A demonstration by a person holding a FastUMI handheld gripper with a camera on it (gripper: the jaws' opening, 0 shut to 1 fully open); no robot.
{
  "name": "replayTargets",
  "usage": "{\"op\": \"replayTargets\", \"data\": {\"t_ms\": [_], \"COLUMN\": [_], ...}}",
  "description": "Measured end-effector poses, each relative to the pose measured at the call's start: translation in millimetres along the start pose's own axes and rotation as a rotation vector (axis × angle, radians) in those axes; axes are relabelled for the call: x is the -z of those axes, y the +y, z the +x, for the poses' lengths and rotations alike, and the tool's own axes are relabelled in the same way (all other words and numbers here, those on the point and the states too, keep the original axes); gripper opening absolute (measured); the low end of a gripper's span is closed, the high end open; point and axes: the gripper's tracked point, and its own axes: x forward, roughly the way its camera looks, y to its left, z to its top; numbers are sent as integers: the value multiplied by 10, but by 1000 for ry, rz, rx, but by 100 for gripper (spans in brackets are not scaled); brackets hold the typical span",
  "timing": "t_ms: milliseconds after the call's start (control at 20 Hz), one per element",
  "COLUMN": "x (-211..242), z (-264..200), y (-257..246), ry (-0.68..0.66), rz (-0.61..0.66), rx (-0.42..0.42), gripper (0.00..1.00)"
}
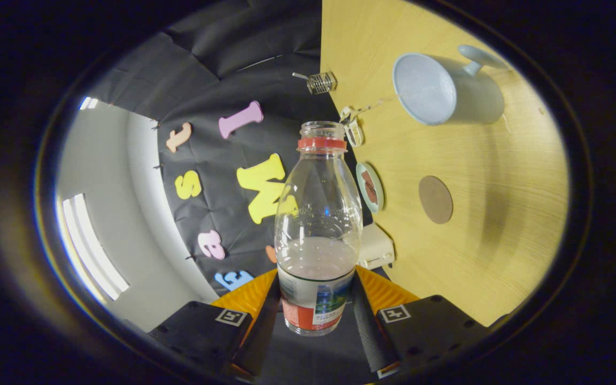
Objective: Take the bottle from table, then pour the juice into the cup, finally place the bottle on the coaster
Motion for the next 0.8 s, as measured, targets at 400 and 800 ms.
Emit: {"op": "replayTargets", "data": {"t_ms": [400, 800], "x": [5, 43], "z": [14, 50], "y": [134, 289], "ry": [-3, 3], "rz": [43, 79], "rx": [-17, -32], "gripper": [75, 75]}}
